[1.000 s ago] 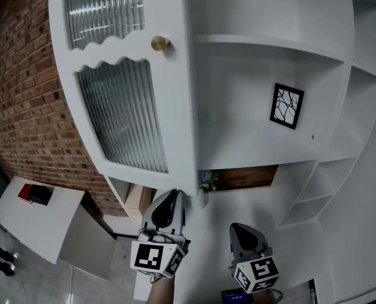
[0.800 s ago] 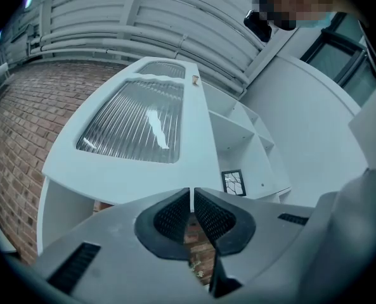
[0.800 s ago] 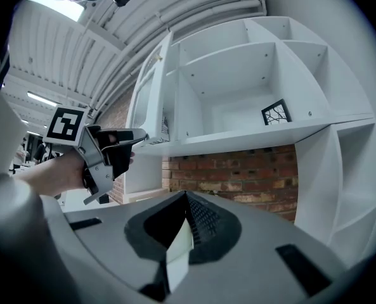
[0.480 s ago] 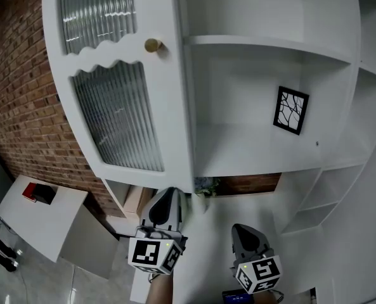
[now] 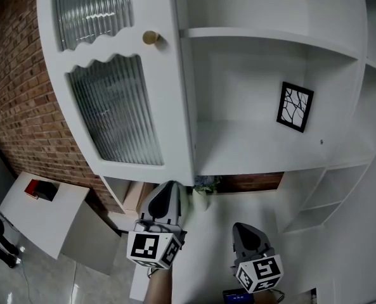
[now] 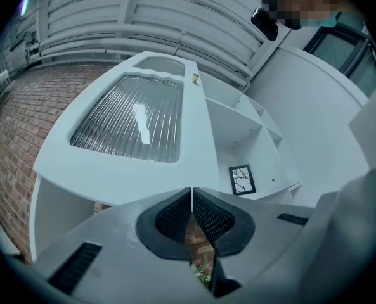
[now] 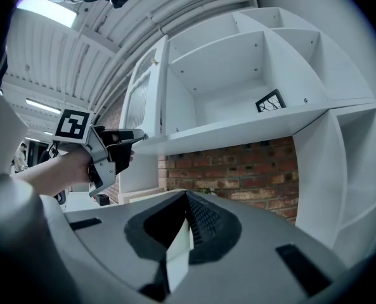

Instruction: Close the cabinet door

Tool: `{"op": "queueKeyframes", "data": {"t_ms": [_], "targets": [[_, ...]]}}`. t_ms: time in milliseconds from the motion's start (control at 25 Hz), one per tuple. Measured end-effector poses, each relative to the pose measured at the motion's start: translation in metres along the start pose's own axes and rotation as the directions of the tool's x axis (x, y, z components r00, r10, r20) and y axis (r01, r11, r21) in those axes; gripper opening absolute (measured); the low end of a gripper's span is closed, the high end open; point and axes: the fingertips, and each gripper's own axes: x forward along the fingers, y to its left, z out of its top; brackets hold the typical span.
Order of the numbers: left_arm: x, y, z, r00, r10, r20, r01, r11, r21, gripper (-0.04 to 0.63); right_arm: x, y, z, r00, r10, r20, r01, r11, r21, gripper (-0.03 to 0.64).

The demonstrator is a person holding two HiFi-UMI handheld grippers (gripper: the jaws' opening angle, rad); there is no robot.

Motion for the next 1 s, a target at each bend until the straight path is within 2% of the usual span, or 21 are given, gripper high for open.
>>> {"op": "queueKeyframes", "data": {"t_ms": [320, 440, 560, 1000], "targets": [[0.007, -0.005, -0.001, 1.0, -0.008, -0.001, 0.008, 1.0, 0.03, 0.021, -0.008, -0.017, -0.001, 1.0, -0.029, -0.001, 0.029, 0.998, 0.047, 0.0], [-0.001, -0.004, 0.001, 1.0, -0.022, 0.003, 0.022, 1.0, 0.018, 0.021, -0.011, -0.012, -0.001, 0.999, -0.046, -0.004, 0.046, 0.998, 0.047, 0.0], [-0.013, 0.0, 0.003, 1.0, -0.027, 0.002, 0.027, 0.999, -0.02, 0.021, -0.016, -0.001, -0.001, 0.998, -0.055, -0.002, 0.055, 0.997, 0.052, 0.0], [-0.095, 0.022, -0.002, 0.995, -0.057, -0.084, 0.053, 0.998, -0.046, 0.021, -0.042, 0.071, 0.007, 0.996, -0.084, -0.009, 0.084, 0.996, 0.017, 0.0]]}}
